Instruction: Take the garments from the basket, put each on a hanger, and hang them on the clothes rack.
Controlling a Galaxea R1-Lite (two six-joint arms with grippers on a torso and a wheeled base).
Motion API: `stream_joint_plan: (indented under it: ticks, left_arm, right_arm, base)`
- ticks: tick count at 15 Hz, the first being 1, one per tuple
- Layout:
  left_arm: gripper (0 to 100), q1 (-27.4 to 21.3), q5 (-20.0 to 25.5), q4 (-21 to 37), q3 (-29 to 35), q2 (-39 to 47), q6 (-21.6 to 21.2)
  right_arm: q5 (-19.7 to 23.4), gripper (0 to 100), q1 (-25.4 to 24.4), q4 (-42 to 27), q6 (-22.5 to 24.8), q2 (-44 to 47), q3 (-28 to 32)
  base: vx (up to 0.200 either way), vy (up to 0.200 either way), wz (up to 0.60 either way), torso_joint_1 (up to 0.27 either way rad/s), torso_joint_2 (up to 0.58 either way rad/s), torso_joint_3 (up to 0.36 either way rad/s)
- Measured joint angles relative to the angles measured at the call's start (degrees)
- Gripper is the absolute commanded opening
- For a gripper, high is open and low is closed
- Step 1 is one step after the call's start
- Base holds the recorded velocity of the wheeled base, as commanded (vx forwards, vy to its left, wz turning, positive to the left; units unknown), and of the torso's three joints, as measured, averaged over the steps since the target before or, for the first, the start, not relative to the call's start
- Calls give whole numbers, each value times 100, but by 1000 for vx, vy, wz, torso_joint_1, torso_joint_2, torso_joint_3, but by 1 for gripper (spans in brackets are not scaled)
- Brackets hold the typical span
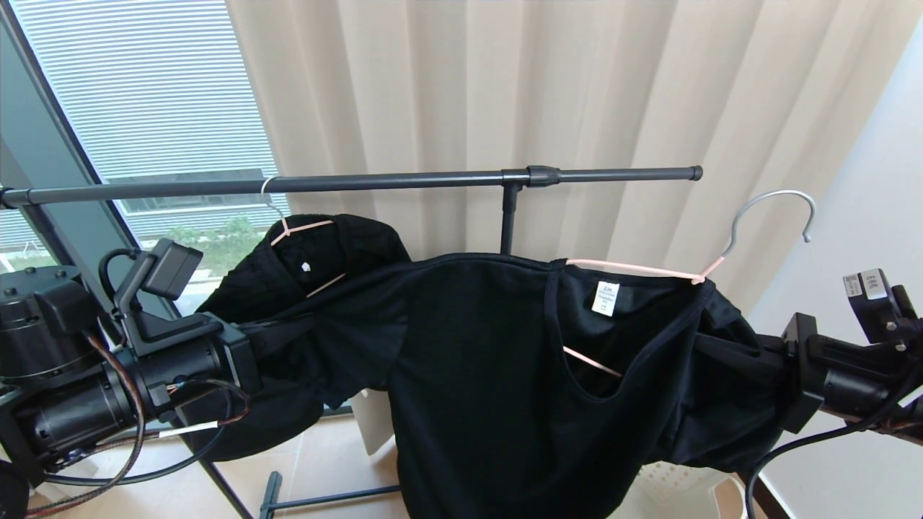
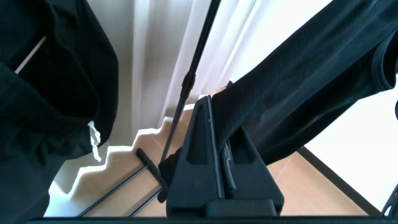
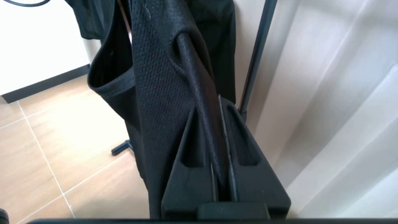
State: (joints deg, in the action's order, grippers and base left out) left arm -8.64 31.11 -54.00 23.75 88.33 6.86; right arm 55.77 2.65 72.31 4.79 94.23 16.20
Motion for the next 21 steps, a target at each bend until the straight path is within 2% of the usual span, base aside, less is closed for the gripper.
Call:
stream_joint_plan:
  ticks: [13, 14, 21]
  left_arm:
    - [0, -15, -7, -18, -77, -7, -52]
    - [100, -15, -7, -29, -101, -10, -55]
    - [100, -17, 0, -503, -355, -20, -57]
  right_arm:
    - [1, 0, 0, 7, 2, -60, -22]
    - [1, 0, 0, 9, 2, -57, -22]
    - [-5, 0, 0, 9, 16, 61, -2]
  base:
    - [0, 0, 0, 0, 0, 0]
    - [0, 0, 0, 0, 0, 0]
    - [0, 0, 0, 0, 0, 0]
